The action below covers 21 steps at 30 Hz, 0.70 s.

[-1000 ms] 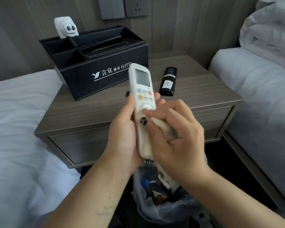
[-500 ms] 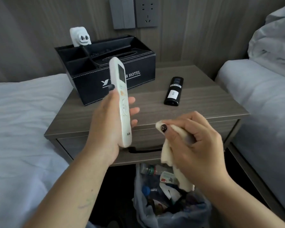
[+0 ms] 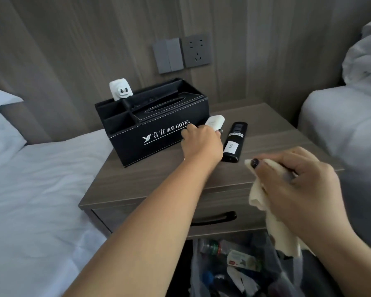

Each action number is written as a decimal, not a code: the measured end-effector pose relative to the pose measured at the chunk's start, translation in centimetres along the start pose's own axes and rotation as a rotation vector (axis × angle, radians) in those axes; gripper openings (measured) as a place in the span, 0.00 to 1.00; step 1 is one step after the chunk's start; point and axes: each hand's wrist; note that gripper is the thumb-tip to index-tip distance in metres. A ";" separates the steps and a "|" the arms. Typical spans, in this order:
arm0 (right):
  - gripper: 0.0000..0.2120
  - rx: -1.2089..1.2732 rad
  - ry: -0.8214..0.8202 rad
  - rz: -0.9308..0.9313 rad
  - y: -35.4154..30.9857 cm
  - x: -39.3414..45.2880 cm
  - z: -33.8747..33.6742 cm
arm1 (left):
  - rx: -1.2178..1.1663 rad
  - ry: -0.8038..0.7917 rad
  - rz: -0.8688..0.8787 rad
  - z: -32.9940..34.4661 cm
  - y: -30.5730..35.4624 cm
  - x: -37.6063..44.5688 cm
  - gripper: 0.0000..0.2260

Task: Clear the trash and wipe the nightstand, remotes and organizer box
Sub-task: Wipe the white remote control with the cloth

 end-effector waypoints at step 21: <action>0.09 -0.037 -0.133 -0.075 0.5 -0.6 4.6 | -0.222 0.499 0.288 -9.6 -7.5 4.0 0.18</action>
Point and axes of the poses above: each hand's wrist, its own x-axis towards the middle knuckle, its own z-axis out of the palm, y = z × x, and after that the axes turned 12 degrees about z, right-handed
